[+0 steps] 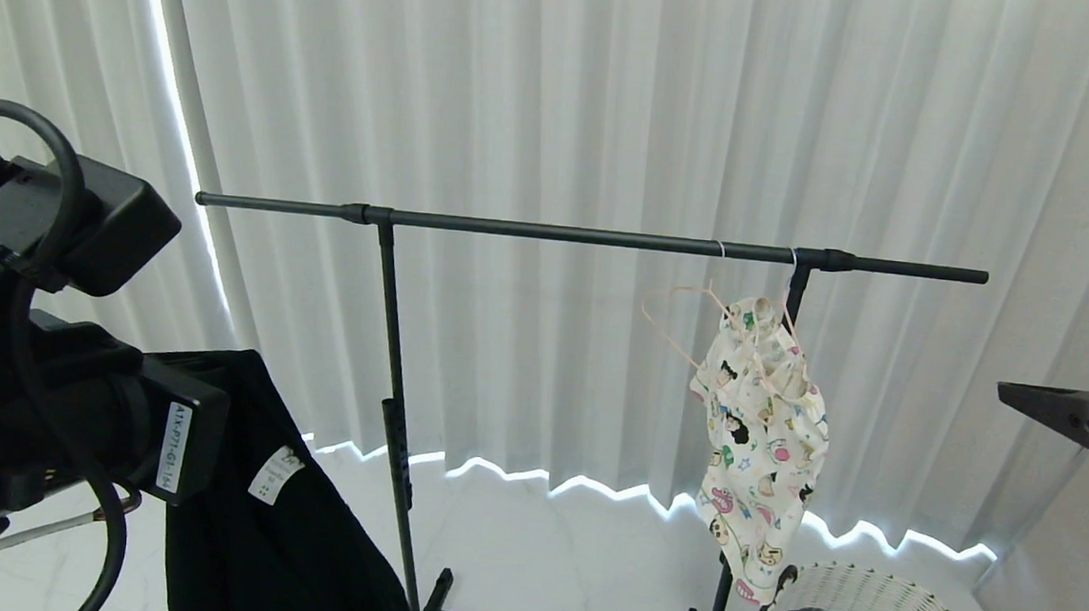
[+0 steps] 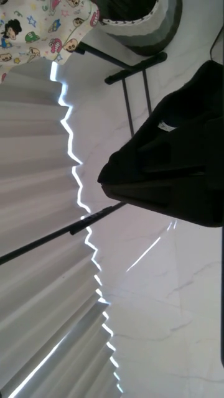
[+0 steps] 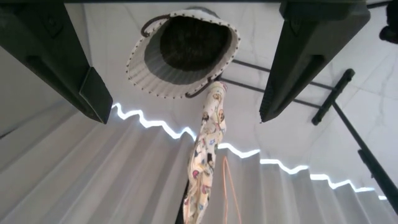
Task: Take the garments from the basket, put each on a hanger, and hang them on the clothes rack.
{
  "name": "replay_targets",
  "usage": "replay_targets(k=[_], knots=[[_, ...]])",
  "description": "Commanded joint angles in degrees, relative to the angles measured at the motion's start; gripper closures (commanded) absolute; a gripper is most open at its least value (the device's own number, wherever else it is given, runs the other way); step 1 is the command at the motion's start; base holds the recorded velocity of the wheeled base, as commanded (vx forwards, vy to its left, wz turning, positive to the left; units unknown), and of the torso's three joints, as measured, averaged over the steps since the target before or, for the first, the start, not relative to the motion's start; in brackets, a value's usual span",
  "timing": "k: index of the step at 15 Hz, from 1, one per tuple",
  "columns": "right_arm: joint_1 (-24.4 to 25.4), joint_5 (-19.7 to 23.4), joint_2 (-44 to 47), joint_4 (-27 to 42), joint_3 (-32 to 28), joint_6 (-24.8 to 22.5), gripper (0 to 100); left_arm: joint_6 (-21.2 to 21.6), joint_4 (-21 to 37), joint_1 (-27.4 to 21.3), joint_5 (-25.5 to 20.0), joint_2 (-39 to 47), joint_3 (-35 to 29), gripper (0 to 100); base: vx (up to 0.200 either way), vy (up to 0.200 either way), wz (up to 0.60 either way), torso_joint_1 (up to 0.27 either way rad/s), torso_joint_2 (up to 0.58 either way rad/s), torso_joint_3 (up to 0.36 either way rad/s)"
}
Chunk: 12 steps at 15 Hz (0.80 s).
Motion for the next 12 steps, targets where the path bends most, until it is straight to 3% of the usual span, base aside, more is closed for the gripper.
replay_targets(k=[1,2,8,12], knots=[[0.03,0.03,0.71,-0.03,0.02,-0.08,0,0.0,-0.01,0.01,0.03,-0.03,0.21,100,0.2,0.2,0.0,-0.002,-0.03,-0.012],[0.03,0.03,0.71,-0.03,0.02,-0.08,0,0.0,-0.01,0.01,0.03,-0.03,0.21,100,0.0,0.2,0.0,0.002,-0.01,-0.002],[-0.06,0.12,1.76,-0.29,-0.07,-0.16,0,0.26,-0.01,-0.08,0.12,-0.03,0.21,100,0.0,0.0,0.0,0.0,0.0,0.0],[-0.06,3.37,4.84,-4.42,-0.24,-0.25,0,1.14,-0.01,-0.08,0.12,-0.12,0.21,100,0.2,0.0,0.0,-0.003,0.0,0.004]])
